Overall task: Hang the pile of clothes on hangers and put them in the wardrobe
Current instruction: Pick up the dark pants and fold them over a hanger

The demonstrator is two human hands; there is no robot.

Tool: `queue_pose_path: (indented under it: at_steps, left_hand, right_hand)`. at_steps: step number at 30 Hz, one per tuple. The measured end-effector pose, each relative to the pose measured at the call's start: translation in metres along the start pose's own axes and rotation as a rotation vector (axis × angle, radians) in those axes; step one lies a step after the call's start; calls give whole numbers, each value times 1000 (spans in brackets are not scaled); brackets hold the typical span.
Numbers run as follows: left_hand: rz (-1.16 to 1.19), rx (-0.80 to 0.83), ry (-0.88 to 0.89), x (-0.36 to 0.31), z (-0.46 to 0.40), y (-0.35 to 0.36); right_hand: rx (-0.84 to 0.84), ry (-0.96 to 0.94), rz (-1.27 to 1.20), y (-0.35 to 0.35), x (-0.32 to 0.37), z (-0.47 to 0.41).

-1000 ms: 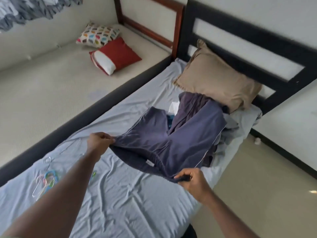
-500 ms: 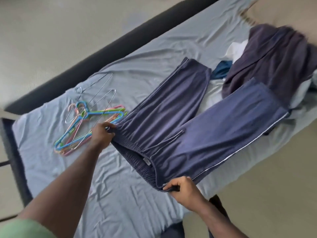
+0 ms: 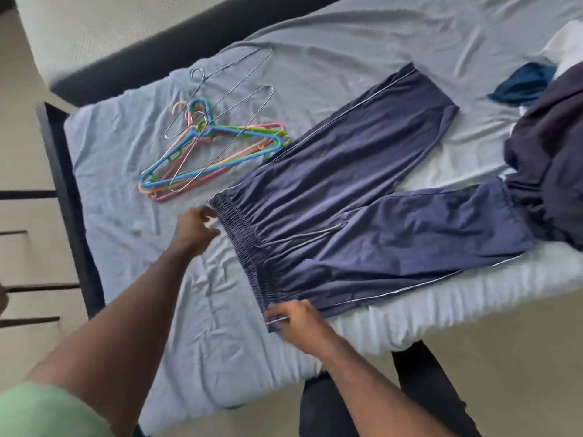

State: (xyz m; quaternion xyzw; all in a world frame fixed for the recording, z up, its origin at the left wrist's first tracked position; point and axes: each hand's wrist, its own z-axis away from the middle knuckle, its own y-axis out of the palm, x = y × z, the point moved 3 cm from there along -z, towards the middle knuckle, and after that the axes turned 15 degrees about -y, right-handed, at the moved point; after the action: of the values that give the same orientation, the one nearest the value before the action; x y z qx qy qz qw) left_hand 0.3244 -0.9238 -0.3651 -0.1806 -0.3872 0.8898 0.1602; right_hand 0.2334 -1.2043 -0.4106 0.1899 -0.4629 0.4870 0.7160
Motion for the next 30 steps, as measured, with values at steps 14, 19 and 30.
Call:
queue_pose_path:
  at_steps: [14,19,30]
  left_hand:
    - [-23,100,77,-25,30,72]
    - [-63,191,198,-80,53,117]
    - [-280,333,695,-270,118,265]
  right_hand:
    - [-288,137,334,-238,-59,-14]
    - [-494,379,441,-316,-109,45]
    - [-1064,505,279,-369,-205,171]
